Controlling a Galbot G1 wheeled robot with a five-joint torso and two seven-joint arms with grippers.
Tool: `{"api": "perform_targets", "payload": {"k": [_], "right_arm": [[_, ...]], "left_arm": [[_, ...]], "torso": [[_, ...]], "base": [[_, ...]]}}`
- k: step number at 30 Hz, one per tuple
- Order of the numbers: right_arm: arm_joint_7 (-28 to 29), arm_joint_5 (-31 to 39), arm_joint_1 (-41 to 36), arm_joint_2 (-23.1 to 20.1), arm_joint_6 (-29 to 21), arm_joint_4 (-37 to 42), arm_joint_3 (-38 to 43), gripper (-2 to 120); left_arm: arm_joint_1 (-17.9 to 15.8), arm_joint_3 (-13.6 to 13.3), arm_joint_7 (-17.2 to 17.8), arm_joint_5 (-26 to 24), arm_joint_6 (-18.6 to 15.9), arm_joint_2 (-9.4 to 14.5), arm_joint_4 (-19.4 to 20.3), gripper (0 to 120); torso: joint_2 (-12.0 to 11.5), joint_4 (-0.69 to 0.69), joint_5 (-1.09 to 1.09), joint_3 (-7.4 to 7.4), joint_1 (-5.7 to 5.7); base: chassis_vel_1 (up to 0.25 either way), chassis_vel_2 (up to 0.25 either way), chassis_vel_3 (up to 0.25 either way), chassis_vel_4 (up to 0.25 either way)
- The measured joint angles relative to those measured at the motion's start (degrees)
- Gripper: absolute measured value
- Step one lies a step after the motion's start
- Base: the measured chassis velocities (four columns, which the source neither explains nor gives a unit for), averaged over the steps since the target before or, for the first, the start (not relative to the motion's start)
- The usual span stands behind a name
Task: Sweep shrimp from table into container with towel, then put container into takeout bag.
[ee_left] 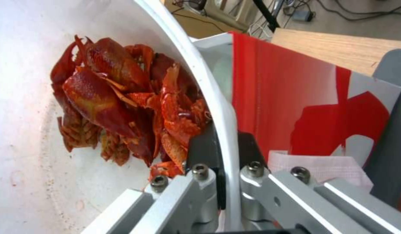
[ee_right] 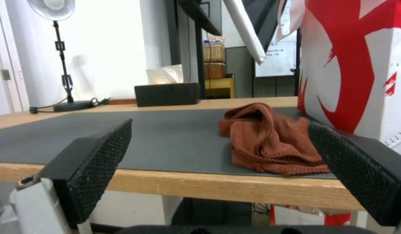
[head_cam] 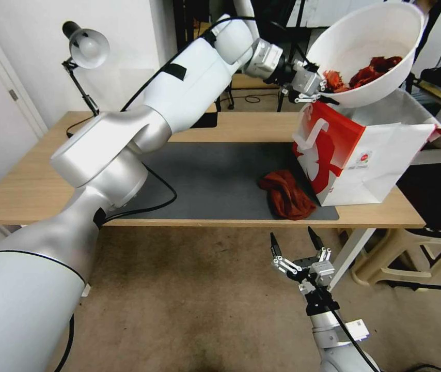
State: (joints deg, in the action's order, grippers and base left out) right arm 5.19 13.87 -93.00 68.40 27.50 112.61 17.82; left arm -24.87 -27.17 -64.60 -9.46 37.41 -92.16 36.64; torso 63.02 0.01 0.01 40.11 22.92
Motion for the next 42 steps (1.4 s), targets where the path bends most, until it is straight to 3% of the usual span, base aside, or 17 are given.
{"api": "perform_targets", "payload": {"k": [12,18,32,36,39,40,42], "right_arm": [[0.0,0.1,0.7,0.2,-0.2,-0.4,-0.3,100],[0.0,0.1,0.7,0.4,-0.3,-0.5,-0.3,100],[0.0,0.1,0.6,0.5,-0.3,-0.5,-0.3,100],[0.0,0.1,0.6,0.6,-0.3,-0.5,-0.4,100],[0.0,0.2,0.6,0.6,-0.3,-0.4,-0.4,100],[0.0,0.2,0.6,0.6,-0.3,-0.4,-0.4,100],[0.0,0.2,0.6,0.5,-0.3,-0.3,-0.4,100]], "left_arm": [[1.1,-1.1,0.3,0.2,0.3,0.0,1.2,0],[1.2,-1.7,2.7,0.3,0.6,0.0,1.4,0],[1.3,-2.4,7.3,-0.1,0.8,0.0,1.4,47],[1.2,-3.0,9.8,-2.0,0.8,0.0,1.9,61],[1.2,-7.0,18.6,-9.2,-1.1,0.1,4.3,76],[1.2,-7.0,18.6,-9.2,-1.1,0.1,4.3,76],[1.5,-8.9,23.5,-12.1,-2.5,0.0,6.0,83]], "torso": [[0.0,-0.01,-0.01,0.00,0.00],[0.0,-0.01,-0.01,0.00,0.00],[0.0,0.00,-0.01,0.00,0.00],[0.0,0.00,-0.01,0.00,0.00],[0.0,0.01,-0.01,0.00,0.00],[0.0,0.01,-0.01,0.00,0.00],[0.0,-0.01,0.00,0.00,0.00]], "base": [[0.000,0.000,0.000,0.000],[0.000,0.000,0.000,0.000],[0.000,0.000,0.000,0.000],[0.000,0.000,0.000,0.000],[0.000,0.000,0.000,0.000],[0.000,0.000,0.000,0.000],[0.000,0.000,0.000,0.000]]}}
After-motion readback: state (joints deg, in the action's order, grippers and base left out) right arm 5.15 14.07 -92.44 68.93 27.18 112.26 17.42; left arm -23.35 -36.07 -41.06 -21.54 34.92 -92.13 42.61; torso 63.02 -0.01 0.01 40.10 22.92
